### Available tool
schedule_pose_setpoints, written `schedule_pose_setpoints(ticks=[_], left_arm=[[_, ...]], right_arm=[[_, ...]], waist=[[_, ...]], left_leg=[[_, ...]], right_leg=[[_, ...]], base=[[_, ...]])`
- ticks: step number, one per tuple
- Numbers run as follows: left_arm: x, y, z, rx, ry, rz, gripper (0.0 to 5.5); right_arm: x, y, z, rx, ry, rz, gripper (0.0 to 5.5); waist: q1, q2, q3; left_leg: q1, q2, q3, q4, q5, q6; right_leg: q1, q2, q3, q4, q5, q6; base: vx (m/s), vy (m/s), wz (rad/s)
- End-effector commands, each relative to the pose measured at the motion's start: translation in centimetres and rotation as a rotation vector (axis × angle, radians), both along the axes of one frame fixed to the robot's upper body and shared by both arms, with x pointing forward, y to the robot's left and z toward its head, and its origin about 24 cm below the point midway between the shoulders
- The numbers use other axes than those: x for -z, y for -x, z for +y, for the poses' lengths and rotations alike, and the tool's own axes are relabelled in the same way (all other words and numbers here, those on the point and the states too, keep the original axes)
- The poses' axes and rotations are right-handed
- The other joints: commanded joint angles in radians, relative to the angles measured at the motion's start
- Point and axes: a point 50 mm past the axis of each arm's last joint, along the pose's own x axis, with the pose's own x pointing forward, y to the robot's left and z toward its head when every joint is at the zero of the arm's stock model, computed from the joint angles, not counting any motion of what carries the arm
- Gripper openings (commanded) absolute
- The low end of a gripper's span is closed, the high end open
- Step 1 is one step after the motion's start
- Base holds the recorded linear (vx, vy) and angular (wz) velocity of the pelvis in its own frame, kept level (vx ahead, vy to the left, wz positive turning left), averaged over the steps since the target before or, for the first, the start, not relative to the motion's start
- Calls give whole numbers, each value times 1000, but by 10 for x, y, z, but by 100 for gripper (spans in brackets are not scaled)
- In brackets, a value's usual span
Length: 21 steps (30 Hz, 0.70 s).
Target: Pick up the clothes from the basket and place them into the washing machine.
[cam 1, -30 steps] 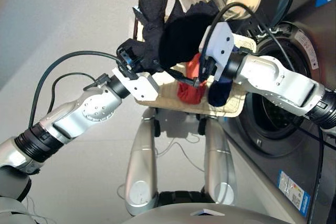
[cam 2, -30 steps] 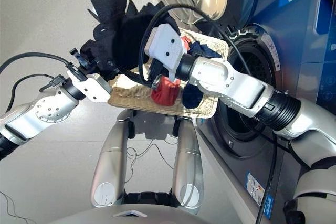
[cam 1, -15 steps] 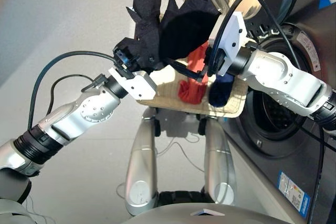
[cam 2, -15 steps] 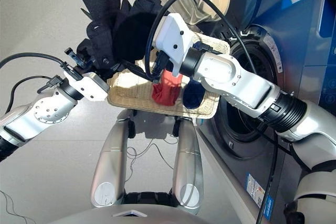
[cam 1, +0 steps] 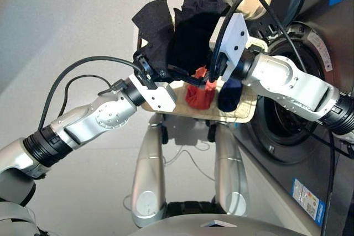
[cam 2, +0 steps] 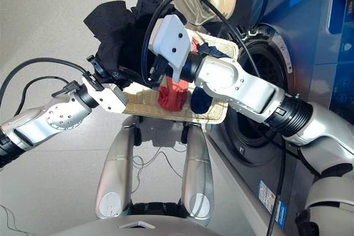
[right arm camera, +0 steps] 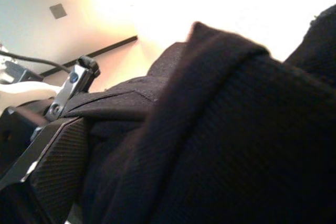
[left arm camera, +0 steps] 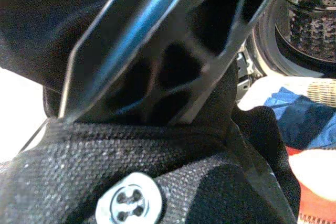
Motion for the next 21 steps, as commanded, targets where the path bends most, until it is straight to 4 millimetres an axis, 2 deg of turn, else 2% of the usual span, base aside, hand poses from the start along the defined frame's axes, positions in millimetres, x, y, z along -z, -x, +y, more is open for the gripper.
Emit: schedule_pose_setpoints(ticks=[1,7,13,14,15,16,21], left_arm=[[-35,27,-37,252,123,-129,0],[-41,30,-41,277,144,-141,0],[-42,30,-42,273,152,-144,0],[-42,30,-41,271,156,-143,0],[-42,29,-39,258,165,-150,0],[-42,29,-39,257,165,-150,0],[-44,24,-32,192,178,-201,0]], right_arm=[[-22,27,29,-198,-45,-59,550],[-10,13,36,-149,-69,9,550],[-5,10,37,-133,-83,29,550],[-5,9,36,-127,-86,28,336],[-4,8,33,-108,-96,24,185],[-4,8,33,-108,-96,24,0],[-3,4,21,-38,-161,6,0]], waist=[[-19,37,-13],[-12,43,-13],[-11,44,-13],[-11,44,-13],[-11,44,-13],[-11,44,-13],[-14,43,-13]], left_leg=[[5,62,-23,113,-87,-88],[-34,59,-31,168,-108,-83],[-45,56,-30,170,-110,-81],[-44,55,-29,168,-110,-81],[-45,55,-29,173,-111,-80],[-45,55,-29,174,-111,-80],[-47,54,-31,177,-115,-77]], right_leg=[[-1,6,15,-10,-16,42],[-32,-1,18,43,-33,34],[-41,-5,19,42,-31,35],[-40,-5,20,41,-31,35],[-42,-3,22,44,-30,34],[-42,-3,23,44,-30,34],[-42,-2,27,42,-31,33]], base=[[0,0,0],[0,0,0],[0,0,0],[0,0,0],[0,0,0],[0,0,0],[0,0,0]])
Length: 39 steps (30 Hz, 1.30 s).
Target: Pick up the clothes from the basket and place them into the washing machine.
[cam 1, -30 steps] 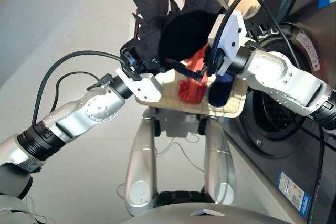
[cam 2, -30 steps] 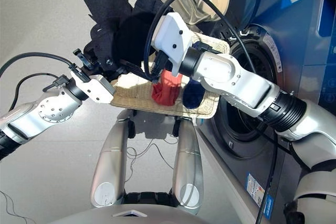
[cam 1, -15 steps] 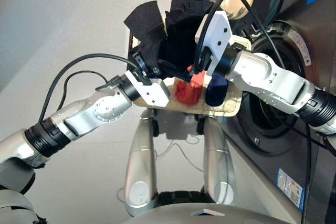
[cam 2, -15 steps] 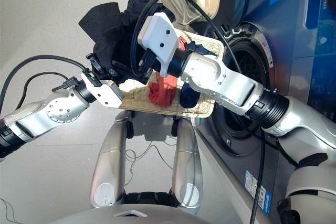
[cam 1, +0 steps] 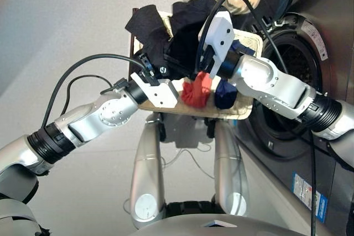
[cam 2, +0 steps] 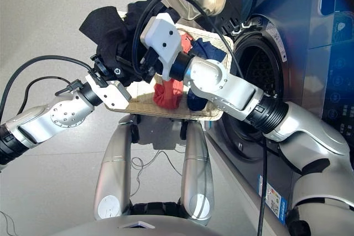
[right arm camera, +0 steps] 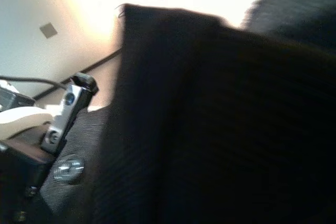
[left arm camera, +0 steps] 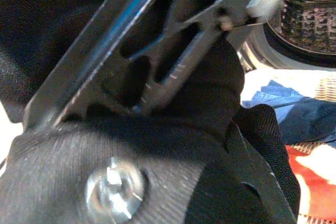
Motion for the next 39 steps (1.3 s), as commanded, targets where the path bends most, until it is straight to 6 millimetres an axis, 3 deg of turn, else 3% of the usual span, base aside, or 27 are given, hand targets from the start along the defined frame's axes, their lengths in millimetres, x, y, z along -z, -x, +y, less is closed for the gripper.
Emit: schedule_pose_setpoints(ticks=[1,13,14,15,18,22,23,24,29,32,39], left_arm=[[-47,33,-35,248,168,-231,0],[-48,28,-26,189,198,-258,15],[-48,28,-24,179,211,-253,308],[-47,28,-23,172,225,-245,550],[-45,27,-19,154,258,-229,550],[-38,26,-11,104,339,-204,550],[-38,26,-11,105,338,-203,550],[-33,25,-7,79,382,-178,550],[-20,22,-2,39,406,-126,550],[-19,22,-2,40,410,-115,550],[-19,20,-9,63,484,-76,550]], right_arm=[[-17,12,4,-35,-67,-81,0],[-15,12,-9,13,-124,-83,0],[-14,11,-12,22,-134,-77,0],[-13,10,-15,38,-145,-72,0],[-11,8,-26,89,-194,-68,0],[-2,-1,-62,296,-383,-81,0],[-2,0,-63,297,-383,-81,0],[8,-4,-83,404,-489,-48,0],[38,-13,-131,717,-683,12,0],[49,-16,-142,821,-722,26,0],[97,-37,-182,1173,-1074,257,0]], waist=[[8,41,-13],[3,43,-13],[3,43,-13],[2,43,-13],[0,43,-13],[-9,46,-13],[-8,46,-13],[-15,48,-13],[-24,51,-13],[-25,53,-13],[-21,73,-13]], left_leg=[[21,45,-22,75,-79,-64],[18,46,-21,79,-81,-60],[18,46,-20,80,-81,-60],[17,45,-21,80,-81,-59],[18,44,-21,78,-81,-58],[15,41,-24,80,-83,-54],[16,41,-24,80,-84,-54],[13,39,-25,80,-84,-53],[8,37,-27,82,-88,-48],[7,38,-26,84,-91,-47],[-4,34,-27,98,-104,-44]], right_leg=[[30,-5,18,-58,8,49],[28,-4,22,-58,9,49],[29,-5,21,-58,9,49],[29,-4,22,-59,10,49],[30,-4,22,-61,9,49],[28,-5,24,-61,8,50],[29,-5,24,-62,8,50],[24,-6,24,-60,8,51],[19,-4,27,-58,4,53],[18,-4,28,-58,3,52],[14,-4,34,-54,-3,52]], base=[[0,0,0],[0,0,0],[0,0,0],[0,0,0],[0,0,0],[0,0,0],[0,0,0],[0,0,0],[0,0,0],[0,0,0],[0,0,0]])
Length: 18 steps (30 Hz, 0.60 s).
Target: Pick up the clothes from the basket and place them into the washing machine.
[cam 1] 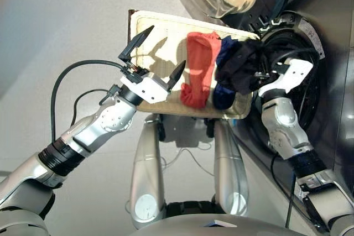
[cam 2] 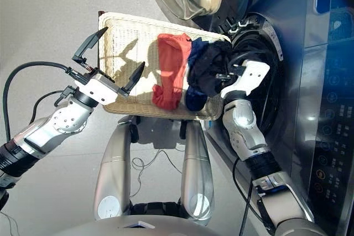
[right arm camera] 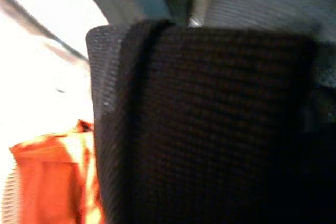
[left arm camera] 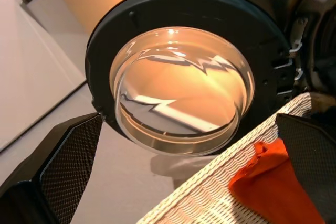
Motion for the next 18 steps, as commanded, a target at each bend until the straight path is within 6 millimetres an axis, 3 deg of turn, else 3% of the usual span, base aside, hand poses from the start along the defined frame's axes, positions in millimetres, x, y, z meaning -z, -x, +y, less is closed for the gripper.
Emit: schedule_pose_setpoints(ticks=[1,4,10,18], left_arm=[[-21,13,-12,112,137,-78,550],[-22,12,-15,126,150,-61,550],[-25,12,-21,159,175,-41,550],[-30,13,-24,197,250,-2,550]], right_arm=[[-23,-4,-27,166,-204,-138,0],[-7,-9,-49,303,-318,-69,0],[2,-15,-88,465,-471,13,0],[-18,-16,-127,573,-620,-17,0]], waist=[[-14,48,-14],[-12,52,-14],[0,63,-14],[14,77,-14]], left_leg=[[6,23,-34,80,-82,-41],[1,21,-37,88,-87,-41],[-8,19,-40,92,-92,-43],[-70,10,-48,116,-89,-41]], right_leg=[[26,-13,26,-69,12,55],[24,-13,28,-67,11,55],[21,-15,28,-67,10,56],[-38,-15,35,-46,14,53]], base=[[0,0,0],[0,0,0],[0,0,0],[0,0,0]])
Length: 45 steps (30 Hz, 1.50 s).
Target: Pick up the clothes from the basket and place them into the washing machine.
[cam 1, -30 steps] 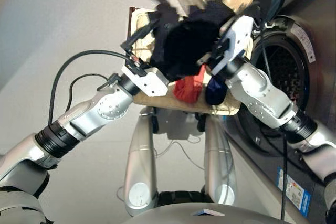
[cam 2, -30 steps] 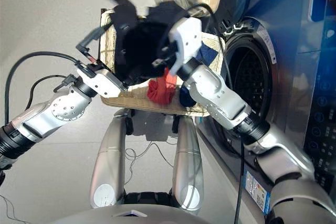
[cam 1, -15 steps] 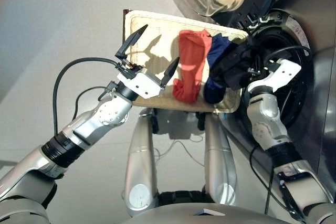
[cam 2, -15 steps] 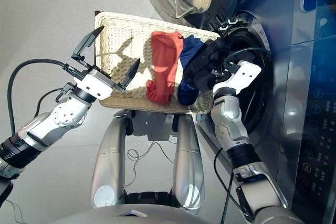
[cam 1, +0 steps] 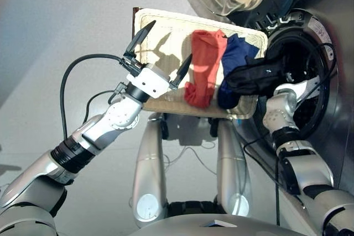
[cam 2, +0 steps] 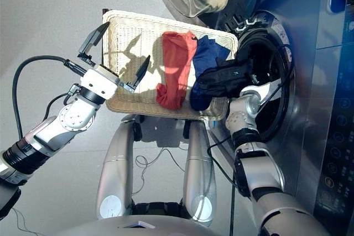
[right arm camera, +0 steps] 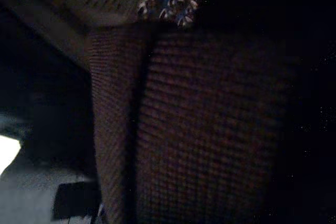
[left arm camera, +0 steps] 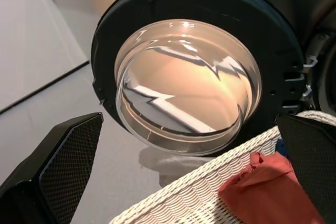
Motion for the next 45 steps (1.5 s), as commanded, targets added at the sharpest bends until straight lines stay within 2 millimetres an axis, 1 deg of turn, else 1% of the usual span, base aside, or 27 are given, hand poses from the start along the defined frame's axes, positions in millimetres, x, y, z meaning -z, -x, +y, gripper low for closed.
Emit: schedule_pose_setpoints(ticks=[1,2,8,10,11,12,14,15,16,17,18,19,20,21,26,27,30,34,35,36,37,39,40,41,43,44,45], left_arm=[[-21,19,-14,138,117,-70,550],[-19,20,-14,145,120,-57,550],[-20,24,-9,135,131,-55,550],[-23,25,-7,125,133,-74,550],[-23,28,-5,125,146,-75,550],[-25,28,-4,126,147,-83,550],[-25,30,-2,120,153,-80,550],[-25,32,0,102,144,-93,550],[-27,32,-1,102,143,-102,550],[-26,32,2,80,128,-108,550],[-28,33,3,71,131,-118,550],[-27,33,2,73,133,-115,550],[-28,35,4,70,137,-123,550],[-28,35,4,65,141,-126,550],[-34,38,8,50,161,-159,550],[-34,39,11,36,174,-165,550],[-35,41,14,20,183,-177,550],[-35,43,16,15,179,-179,550],[-35,43,17,15,179,-183,550],[-34,42,16,16,177,-178,550],[-34,41,16,14,175,-177,550],[-33,40,14,24,176,-164,550],[-33,39,14,23,176,-163,550],[-33,38,13,27,188,-153,550],[-33,38,12,38,204,-138,550],[-33,38,13,36,205,-137,550],[-33,37,13,38,228,-129,550]], right_arm=[[-31,17,-58,198,-42,-118,0],[-34,18,-62,207,-47,-117,0],[-68,29,-94,302,-15,-180,0],[-83,36,-104,342,12,-213,0],[-92,45,-116,395,25,-230,0],[-95,44,-116,396,25,-237,0],[-99,56,-130,473,29,-215,0],[-101,74,-148,600,-1,-185,0],[-104,74,-148,603,-4,-192,0],[-102,85,-159,679,-28,-130,0],[-102,92,-166,718,-35,-100,0],[-103,93,-167,722,-32,-92,0],[-102,103,-176,772,-35,-47,0],[-105,106,-178,790,-37,-44,0],[-114,117,-186,855,-10,-13,0],[-119,124,-189,894,12,-19,0],[-123,133,-192,950,41,-21,0],[-125,135,-191,960,100,1,0],[-126,134,-191,959,100,-1,0],[-124,125,-184,904,107,-30,369],[-123,125,-185,898,105,-33,550],[-113,111,-176,802,105,-34,550],[-113,111,-177,798,104,-36,550],[-114,94,-163,709,133,-68,550],[-115,81,-153,636,154,-84,550],[-115,80,-152,633,155,-84,550],[-114,65,-136,548,205,-88,550]], waist=[[5,49,-15],[7,53,-15],[4,63,-15],[1,62,-15],[-1,62,-15],[-1,63,-15],[-4,61,-15],[-11,58,-15],[-9,58,-15],[-11,56,-15],[-14,54,-15],[-12,56,-15],[-17,53,-15],[-17,51,-15],[-25,49,-15],[-29,47,-15],[-34,45,-15],[-36,45,-15],[-36,44,-15],[-35,44,-15],[-36,42,-15],[-34,41,-15],[-34,40,-15],[-31,41,-15],[-27,41,-15],[-30,41,-15],[-25,42,-15]], left_leg=[[-22,13,-23,90,-91,-42],[-26,14,-24,102,-102,-43],[-124,12,-27,171,-121,-43],[-164,12,-27,187,-116,-42],[-183,14,-29,210,-132,-43],[-198,14,-30,212,-125,-42],[-208,15,-34,235,-144,-45],[-236,18,-31,246,-142,-44],[-249,18,-31,246,-134,-42],[-257,20,-35,260,-145,-44],[-274,20,-35,261,-138,-43],[-273,21,-36,270,-147,-44],[-284,24,-36,281,-151,-44],[-283,25,-42,285,-157,-45],[-330,28,-35,297,-147,-42],[-329,29,-36,305,-157,-41],[-338,30,-31,313,-160,-40],[-332,31,-35,322,-169,-40],[-344,33,-30,319,-159,-37],[-343,32,-29,322,-162,-36],[-343,33,-28,323,-163,-36],[-341,33,-25,321,-163,-35],[-340,33,-25,321,-163,-35],[-340,34,-22,319,-163,-34],[-337,32,-23,319,-165,-33],[-337,33,-22,319,-165,-33],[-339,33,-22,320,-164,-32]], right_leg=[[-9,-11,55,-56,12,49],[-15,-12,56,-44,0,50],[-112,-16,69,22,-13,45],[-152,-17,69,37,-6,45],[-173,-18,68,62,-20,46],[-187,-18,69,64,-13,45],[-199,-14,73,89,-31,48],[-222,-15,71,94,-28,45],[-234,-16,71,93,-20,45],[-244,-14,73,106,-29,45],[-260,-13,72,106,-20,44],[-260,-13,73,116,-30,45],[-271,-12,72,124,-31,44],[-272,-9,75,130,-36,46],[-319,-5,79,132,-19,45],[-322,-3,81,143,-27,46],[-338,-1,85,156,-29,46],[-335,3,91,168,-37,50],[-346,2,89,163,-27,48],[-345,5,90,166,-30,48],[-345,5,91,167,-31,48],[-344,8,89,168,-32,47],[-343,9,90,167,-31,47],[-346,11,88,167,-31,45],[-345,13,90,168,-32,43],[-344,13,90,167,-32,43],[-346,15,88,167,-31,41]], base=[[0,0,0],[0,0,0],[0,0,0],[0,0,0],[0,0,0],[0,0,0],[0,0,0],[0,0,0],[-54,-9,9],[0,0,0],[0,0,0],[0,0,0],[0,0,0],[0,0,0],[0,0,0],[0,0,0],[0,0,0],[0,0,0],[0,0,0],[0,0,0],[0,0,0],[0,0,0],[0,0,0],[0,0,0],[0,0,0],[0,0,0],[0,0,0]])
